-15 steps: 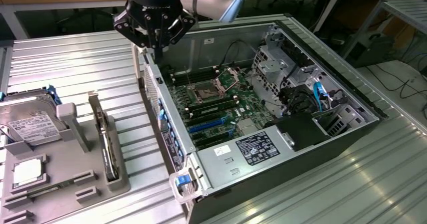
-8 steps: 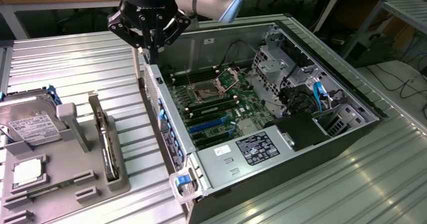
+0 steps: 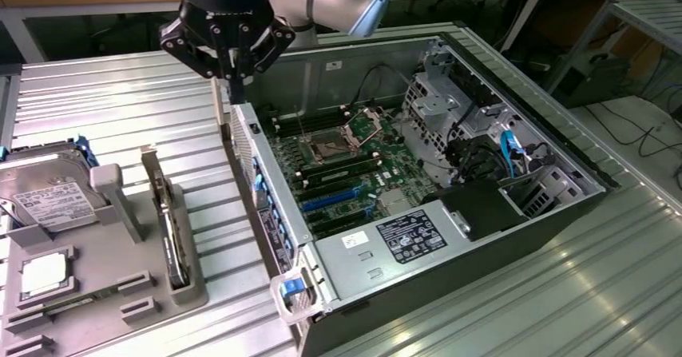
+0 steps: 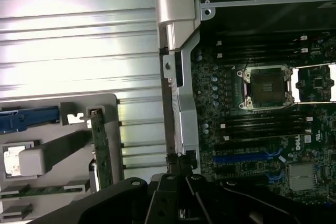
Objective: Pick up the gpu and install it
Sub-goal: 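Reach for the gpu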
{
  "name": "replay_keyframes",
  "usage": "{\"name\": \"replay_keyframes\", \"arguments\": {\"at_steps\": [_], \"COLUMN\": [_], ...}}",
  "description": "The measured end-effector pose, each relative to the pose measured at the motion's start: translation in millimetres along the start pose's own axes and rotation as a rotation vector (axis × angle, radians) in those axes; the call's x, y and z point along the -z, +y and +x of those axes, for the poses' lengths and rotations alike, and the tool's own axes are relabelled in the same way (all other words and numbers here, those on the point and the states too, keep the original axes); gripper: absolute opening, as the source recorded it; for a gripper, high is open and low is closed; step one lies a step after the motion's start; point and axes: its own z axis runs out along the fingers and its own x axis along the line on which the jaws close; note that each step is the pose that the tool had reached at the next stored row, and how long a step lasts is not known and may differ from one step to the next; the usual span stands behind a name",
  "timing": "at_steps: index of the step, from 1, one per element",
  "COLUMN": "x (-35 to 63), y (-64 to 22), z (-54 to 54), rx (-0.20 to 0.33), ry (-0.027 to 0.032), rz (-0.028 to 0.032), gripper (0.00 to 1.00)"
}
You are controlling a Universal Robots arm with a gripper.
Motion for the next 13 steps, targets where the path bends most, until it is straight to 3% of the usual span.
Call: {"name": "replay_keyframes", "arguments": {"at_steps": [13], "x": [0.4], "y": [-1.1], "z": [14.8], "rx": [0.0], "ry": [0.0], "rz": [0.0], "gripper": [0.11]}}
